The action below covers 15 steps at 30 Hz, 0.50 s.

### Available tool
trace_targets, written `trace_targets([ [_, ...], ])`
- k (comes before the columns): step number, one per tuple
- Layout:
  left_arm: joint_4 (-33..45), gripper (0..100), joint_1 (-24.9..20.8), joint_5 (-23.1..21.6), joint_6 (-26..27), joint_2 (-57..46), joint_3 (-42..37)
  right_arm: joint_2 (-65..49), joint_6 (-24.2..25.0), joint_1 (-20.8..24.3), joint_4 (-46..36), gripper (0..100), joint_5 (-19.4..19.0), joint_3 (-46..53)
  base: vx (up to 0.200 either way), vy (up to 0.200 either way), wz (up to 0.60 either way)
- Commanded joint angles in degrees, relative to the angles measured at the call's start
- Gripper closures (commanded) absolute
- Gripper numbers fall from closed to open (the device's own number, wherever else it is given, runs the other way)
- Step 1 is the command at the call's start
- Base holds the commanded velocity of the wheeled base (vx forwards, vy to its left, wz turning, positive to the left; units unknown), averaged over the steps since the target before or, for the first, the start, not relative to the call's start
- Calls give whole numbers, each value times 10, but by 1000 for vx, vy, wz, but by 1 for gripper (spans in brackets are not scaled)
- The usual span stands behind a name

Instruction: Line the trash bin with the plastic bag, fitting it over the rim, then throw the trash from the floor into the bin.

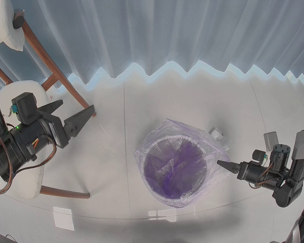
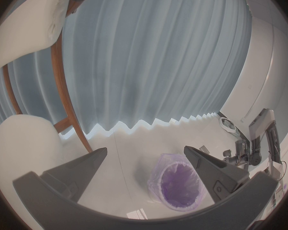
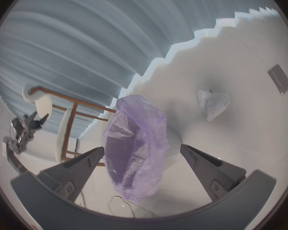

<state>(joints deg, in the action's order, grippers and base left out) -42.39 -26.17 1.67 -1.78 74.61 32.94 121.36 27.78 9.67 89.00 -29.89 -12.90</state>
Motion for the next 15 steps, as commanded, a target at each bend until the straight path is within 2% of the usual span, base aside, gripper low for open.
trace_targets([
  [1,-1,0,5,3,-10,30,42,-65,59,-1,9,0,4,47,0,0,0],
  [5,-2,0,10,2,-8,42,36,-57,61,4,9,0,11,74,0,0,0],
  [11,-25,0,12,1,10,70,38,-23,61,12,9,0,51,82,0,0,0],
  [15,-25,0,11,0,10,67,20,-6,56,18,9,0,52,72,0,0,0],
])
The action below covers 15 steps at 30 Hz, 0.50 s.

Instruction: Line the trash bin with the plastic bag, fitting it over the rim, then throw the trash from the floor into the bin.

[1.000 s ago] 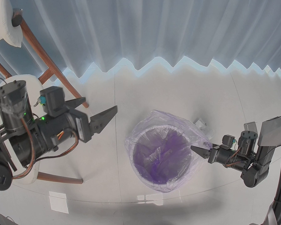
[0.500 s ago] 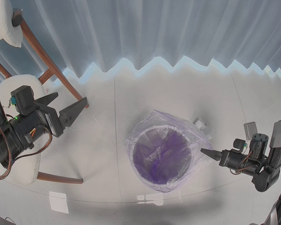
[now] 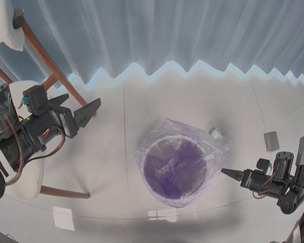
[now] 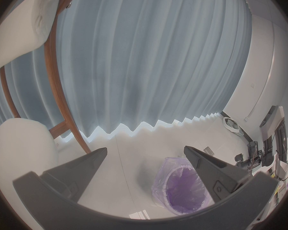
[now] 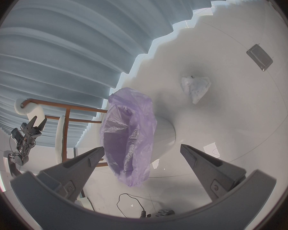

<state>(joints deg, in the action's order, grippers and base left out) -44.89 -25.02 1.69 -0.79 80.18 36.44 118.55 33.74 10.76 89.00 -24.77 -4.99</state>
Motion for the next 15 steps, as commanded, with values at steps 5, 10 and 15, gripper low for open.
trace_targets([
  [5,-2,0,1,-2,0,-9,-56,41,2,13,10,100,17,-25,0,0,0],
  [10,-2,0,1,-1,-1,-5,-56,53,2,11,10,100,17,-38,0,0,0],
  [15,0,0,1,-3,0,-4,-64,83,1,1,10,100,23,-71,0,0,0],
])
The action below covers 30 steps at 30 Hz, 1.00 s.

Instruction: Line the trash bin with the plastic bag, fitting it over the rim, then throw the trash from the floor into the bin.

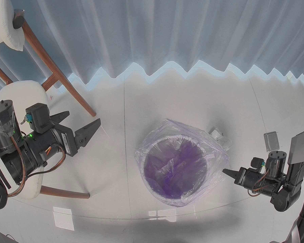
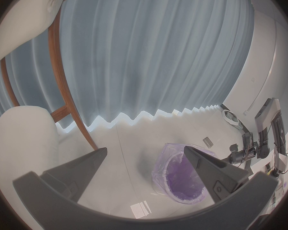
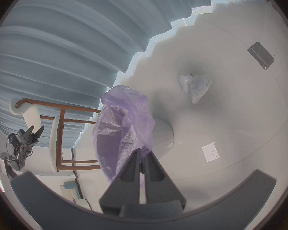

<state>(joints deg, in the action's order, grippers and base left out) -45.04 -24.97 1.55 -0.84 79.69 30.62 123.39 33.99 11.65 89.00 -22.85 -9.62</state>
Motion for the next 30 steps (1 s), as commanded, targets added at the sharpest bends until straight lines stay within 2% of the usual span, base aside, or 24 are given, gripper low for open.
trace_targets([
  [1,1,0,0,-1,1,1,-7,44,-4,-9,10,100,6,-29,0,0,0],
  [8,2,0,0,-1,1,1,-15,120,-3,-10,10,100,66,-89,0,0,0],
  [25,0,0,0,-15,26,26,-19,217,-9,-2,8,100,74,-204,0,0,0],
  [30,-1,0,0,-15,30,29,-21,244,-24,-3,8,100,91,-225,0,0,0],
])
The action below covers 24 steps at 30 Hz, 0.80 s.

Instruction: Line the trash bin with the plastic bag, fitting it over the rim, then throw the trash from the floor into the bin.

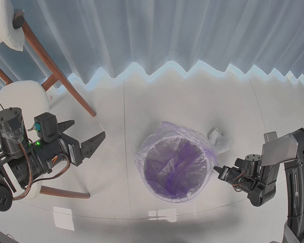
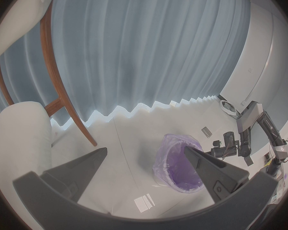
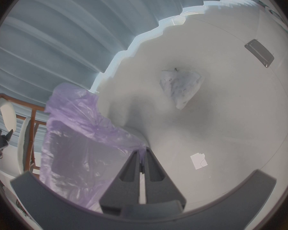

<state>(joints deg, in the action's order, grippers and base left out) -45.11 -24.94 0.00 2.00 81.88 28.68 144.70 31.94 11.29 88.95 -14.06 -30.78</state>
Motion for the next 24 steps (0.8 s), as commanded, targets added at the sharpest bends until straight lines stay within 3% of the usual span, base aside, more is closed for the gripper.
trace_targets([
  [1,0,0,0,0,2,7,-1,30,-4,0,9,100,3,-13,0,0,0],
  [6,-1,0,0,-1,3,15,1,32,-4,0,9,100,4,-16,0,0,0],
  [7,-1,0,0,-1,3,15,1,32,-4,0,9,0,4,-16,0,0,0],
  [12,-2,0,-16,-27,13,25,0,-26,1,1,10,0,5,63,0,0,0],
  [18,-2,0,-93,-26,8,51,-5,-111,1,9,10,0,-11,197,0,0,0],
  [24,-6,0,-157,-14,-1,125,6,-166,12,-8,10,0,-5,236,0,0,0],
])
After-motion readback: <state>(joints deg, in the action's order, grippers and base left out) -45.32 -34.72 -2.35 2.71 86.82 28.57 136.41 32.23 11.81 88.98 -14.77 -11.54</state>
